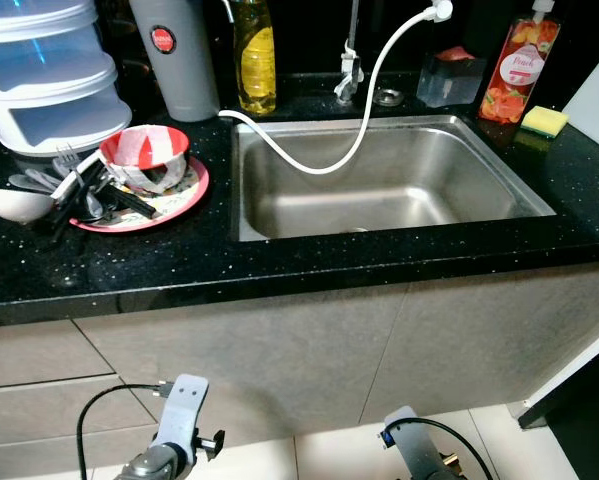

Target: Kitchen organization

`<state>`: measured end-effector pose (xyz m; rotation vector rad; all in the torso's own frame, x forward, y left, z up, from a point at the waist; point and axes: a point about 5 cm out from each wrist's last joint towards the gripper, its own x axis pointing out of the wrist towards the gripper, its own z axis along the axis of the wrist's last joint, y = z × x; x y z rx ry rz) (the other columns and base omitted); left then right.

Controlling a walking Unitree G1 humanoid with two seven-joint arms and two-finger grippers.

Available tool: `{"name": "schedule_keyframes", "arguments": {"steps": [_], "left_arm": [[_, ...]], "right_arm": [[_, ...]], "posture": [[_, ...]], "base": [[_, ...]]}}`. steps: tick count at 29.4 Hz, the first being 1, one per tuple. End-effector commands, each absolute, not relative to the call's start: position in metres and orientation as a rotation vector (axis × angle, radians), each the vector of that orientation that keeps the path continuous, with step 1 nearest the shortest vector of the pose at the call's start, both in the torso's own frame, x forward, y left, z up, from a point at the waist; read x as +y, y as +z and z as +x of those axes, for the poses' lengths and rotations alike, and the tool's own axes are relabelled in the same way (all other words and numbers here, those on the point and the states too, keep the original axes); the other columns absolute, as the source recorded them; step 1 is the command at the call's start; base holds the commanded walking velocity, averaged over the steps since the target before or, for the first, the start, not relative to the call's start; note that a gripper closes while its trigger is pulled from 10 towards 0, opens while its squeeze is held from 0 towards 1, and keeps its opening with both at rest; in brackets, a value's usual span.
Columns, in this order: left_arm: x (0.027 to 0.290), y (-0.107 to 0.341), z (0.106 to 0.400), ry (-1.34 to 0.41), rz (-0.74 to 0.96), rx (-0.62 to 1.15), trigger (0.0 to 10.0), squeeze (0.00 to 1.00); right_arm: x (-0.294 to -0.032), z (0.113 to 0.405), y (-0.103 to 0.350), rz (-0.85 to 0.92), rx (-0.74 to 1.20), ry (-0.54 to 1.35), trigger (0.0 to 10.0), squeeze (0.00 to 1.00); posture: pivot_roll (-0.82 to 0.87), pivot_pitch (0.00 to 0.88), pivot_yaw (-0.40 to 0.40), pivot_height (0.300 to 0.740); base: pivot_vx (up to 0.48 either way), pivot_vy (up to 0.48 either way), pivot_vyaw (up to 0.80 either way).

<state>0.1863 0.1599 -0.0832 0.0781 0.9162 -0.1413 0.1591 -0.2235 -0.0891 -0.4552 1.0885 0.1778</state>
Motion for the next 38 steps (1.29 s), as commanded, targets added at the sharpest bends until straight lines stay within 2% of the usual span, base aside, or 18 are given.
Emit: {"name": "schedule_keyframes", "arguments": {"steps": [1,19,38], "left_arm": [[0.1573,-0.0852,0.183,-0.143,0.073,0.932,10.0,0.0],[0.1525,-0.0816,0.1915,-0.167,0.068,0.924,10.0,0.0],[0.1551,-0.084,0.1865,-0.16,0.09,0.934,10.0,0.0]], "right_arm": [[-0.2262,0.1562,-0.0897,-0.459,1.098,0.179,10.0,0.0],[-0.2275,0.1633,-0.0865,-0.461,1.085,0.173,10.0,0.0],[-0.2266,0.1615,-0.0877,-0.419,1.097,0.143,10.0,0.0]], "posture": [[0.08,0.0,-0.047,0.74],[0.06,0.0,-0.059,0.74],[0.03,0.0,-0.013,0.74]], "base": [[0.0,0.0,0.0],[0.0,0.0,0.0],[0.0,0.0,0.0]]}}
